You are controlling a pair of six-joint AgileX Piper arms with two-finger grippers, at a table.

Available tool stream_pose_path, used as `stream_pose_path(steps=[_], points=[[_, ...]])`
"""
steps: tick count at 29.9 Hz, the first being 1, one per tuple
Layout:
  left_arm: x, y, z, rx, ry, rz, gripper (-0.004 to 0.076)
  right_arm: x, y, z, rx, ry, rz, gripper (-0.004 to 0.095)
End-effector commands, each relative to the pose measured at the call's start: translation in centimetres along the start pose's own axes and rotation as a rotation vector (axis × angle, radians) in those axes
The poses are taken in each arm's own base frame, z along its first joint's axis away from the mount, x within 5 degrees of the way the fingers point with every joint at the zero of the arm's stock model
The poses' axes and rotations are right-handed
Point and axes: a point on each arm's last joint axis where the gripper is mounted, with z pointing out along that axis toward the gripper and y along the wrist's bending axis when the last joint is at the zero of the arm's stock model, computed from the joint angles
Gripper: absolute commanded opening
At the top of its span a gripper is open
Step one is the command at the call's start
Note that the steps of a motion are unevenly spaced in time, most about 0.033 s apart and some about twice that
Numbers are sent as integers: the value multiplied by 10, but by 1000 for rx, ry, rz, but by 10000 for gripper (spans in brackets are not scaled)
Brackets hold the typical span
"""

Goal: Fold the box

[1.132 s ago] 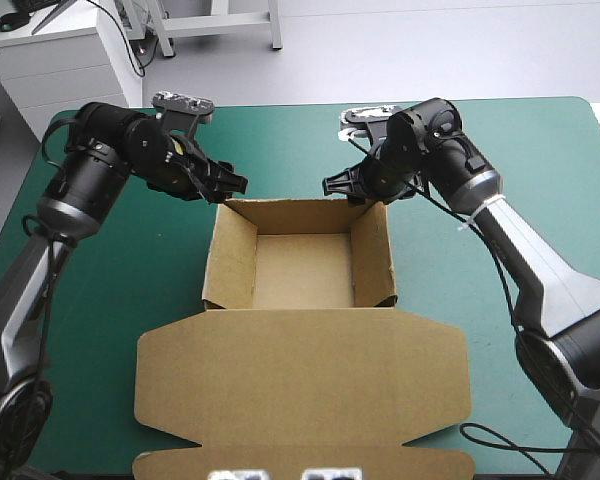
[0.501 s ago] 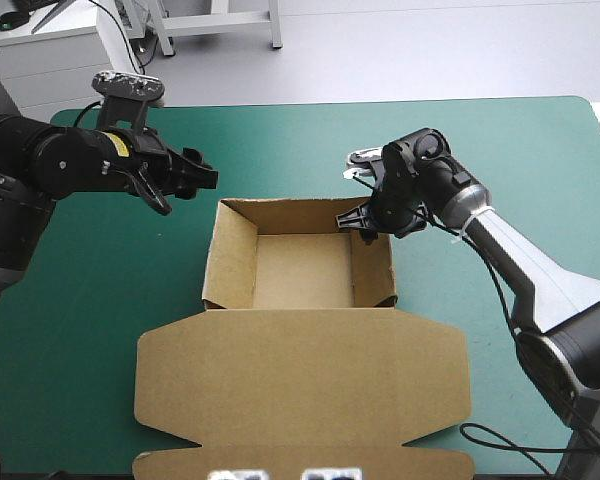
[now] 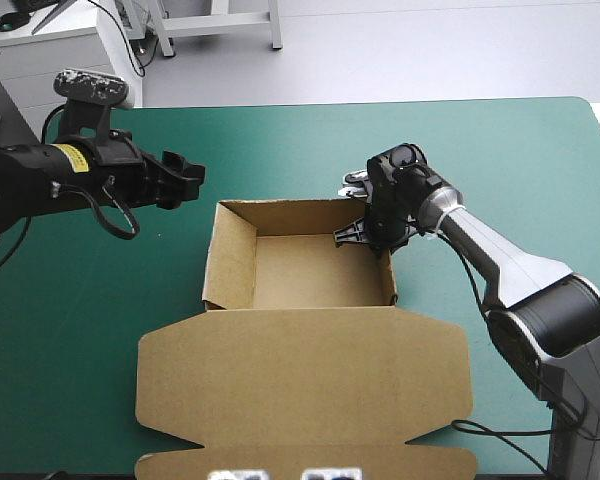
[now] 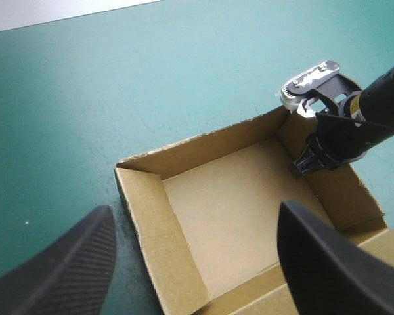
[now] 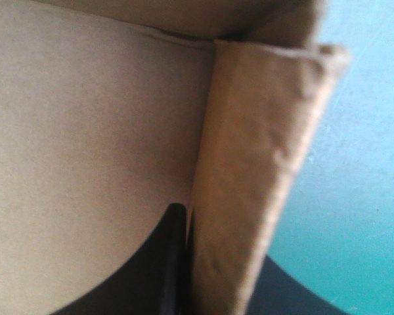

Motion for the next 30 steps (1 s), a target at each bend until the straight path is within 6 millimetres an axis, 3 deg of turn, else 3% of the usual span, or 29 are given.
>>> stream_pose_path(steps=[1, 4, 7, 13, 18, 22, 27, 30], points=[[2, -6, -27, 24, -37, 9, 495, 1, -9, -31, 61, -82, -24, -17], [4, -7, -32, 25, -49, 11, 495, 0, -18, -37, 91, -101, -11, -18], [4, -7, -34, 25, -54, 11, 495, 0, -40, -48, 107, -130, 49, -19], [4, -7, -36, 25, -57, 12, 495, 10, -119, -85, 149, -208, 248, -19], [4, -7, -36, 25, -57, 12, 495, 38, -201, -115, 236, -256, 414, -19], [4, -7, -36, 25, -57, 12, 495, 68, -261, -126, 320, -251, 568, -19], [4, -7, -36, 25, -57, 12, 495, 101, -312, -130, 379, -226, 725, -18], [4, -7, -36, 26, -57, 9, 495, 114, -331, -130, 438, -196, 759, -17]])
